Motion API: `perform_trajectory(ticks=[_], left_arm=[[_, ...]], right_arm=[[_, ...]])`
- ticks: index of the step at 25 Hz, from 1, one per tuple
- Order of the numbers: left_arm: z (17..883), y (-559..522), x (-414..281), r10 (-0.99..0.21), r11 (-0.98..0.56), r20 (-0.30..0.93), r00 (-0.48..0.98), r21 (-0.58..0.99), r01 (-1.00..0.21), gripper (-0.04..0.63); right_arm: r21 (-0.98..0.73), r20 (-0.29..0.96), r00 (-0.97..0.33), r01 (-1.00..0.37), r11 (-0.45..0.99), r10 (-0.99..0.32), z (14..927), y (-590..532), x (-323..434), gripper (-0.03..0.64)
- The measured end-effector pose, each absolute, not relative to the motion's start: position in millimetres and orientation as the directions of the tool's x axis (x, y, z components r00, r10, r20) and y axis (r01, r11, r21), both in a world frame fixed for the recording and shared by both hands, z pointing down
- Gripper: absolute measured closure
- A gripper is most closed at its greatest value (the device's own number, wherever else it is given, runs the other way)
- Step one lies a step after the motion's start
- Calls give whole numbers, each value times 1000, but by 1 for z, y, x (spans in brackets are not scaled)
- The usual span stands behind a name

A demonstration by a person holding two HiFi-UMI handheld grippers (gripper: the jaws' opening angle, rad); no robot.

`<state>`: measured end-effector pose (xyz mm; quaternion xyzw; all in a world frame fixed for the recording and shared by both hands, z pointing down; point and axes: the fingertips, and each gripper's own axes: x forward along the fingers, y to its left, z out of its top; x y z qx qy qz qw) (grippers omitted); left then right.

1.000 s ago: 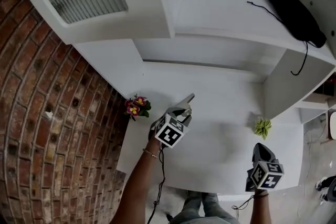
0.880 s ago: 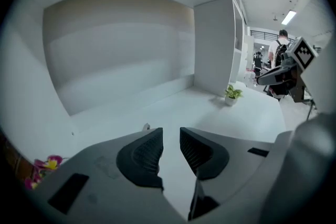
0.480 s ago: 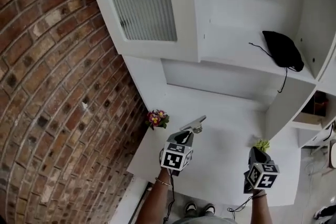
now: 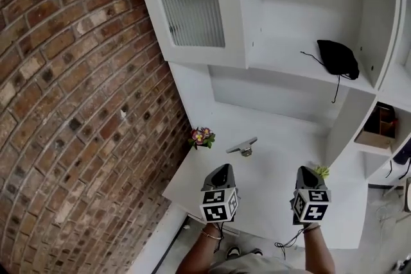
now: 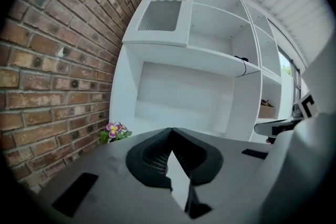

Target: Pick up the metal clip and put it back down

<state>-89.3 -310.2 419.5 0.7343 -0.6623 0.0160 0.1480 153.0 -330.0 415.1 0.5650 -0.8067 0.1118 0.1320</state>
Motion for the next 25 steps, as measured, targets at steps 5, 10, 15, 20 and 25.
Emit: perform_trajectory(ticks=[5,10,15,20,25], left_arm=[[414,-299,-87,-978,-47,193,81,177,-983,584],[410,-299,-90,-979,-42,190,78,186,-982,584],[411,-301,-84,-976,-64,195,99,179,-982,584],[415,-302,-80,-971,-86,205,122,179,-980,584],[419,-303,-82,-968,-91,215,130,182,-979,584]], right_arm=[[-14,295,-333,-939,344,-896,403,-324,149,615],[-30,258,-360,-930,365,-896,393,-317,148,615],[-35,256,-347,-936,350,-902,392,-315,155,615],[-34,268,-329,-943,332,-906,396,-315,157,615],[-29,269,-326,-943,331,-906,396,-314,154,615]])
